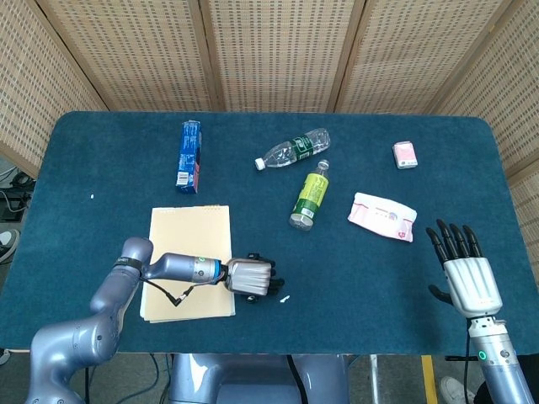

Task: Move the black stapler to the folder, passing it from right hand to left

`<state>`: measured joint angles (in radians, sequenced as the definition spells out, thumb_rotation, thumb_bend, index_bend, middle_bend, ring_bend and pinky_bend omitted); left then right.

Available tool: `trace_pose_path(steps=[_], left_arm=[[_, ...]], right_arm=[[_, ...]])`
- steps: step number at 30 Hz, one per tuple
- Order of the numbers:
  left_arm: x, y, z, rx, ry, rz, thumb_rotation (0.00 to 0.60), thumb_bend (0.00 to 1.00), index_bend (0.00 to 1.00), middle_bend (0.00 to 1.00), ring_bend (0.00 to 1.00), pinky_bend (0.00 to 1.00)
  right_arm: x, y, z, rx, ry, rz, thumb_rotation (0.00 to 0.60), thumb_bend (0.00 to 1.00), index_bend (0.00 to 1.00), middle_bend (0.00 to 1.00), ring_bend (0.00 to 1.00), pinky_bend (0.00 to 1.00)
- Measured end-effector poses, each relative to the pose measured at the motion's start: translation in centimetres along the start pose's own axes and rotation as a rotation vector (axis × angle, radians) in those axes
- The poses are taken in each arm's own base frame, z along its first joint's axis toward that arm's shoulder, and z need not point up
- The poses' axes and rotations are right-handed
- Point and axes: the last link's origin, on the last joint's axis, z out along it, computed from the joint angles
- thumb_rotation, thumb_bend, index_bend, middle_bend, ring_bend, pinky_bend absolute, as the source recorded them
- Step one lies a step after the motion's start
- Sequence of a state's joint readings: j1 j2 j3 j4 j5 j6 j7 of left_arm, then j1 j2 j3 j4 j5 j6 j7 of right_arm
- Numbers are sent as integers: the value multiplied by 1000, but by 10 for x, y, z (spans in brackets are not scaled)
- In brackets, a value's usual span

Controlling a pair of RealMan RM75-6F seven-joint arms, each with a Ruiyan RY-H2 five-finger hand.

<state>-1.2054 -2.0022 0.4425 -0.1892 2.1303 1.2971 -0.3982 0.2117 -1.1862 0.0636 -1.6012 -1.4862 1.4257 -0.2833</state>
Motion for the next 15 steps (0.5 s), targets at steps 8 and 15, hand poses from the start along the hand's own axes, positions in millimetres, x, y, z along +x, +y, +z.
trace_pose_path(steps=[8,15], left_arm=[[3,-10,-10,4,2,26,600,808,752,501,502,533],[8,-23,-27,20,8,55,600,808,755,502,502,533]], right_arm=[[1,-1,-1,3,1,0,600,0,0,0,0,0],[2,-3,-1,9,1,7,600,0,0,0,0,0]])
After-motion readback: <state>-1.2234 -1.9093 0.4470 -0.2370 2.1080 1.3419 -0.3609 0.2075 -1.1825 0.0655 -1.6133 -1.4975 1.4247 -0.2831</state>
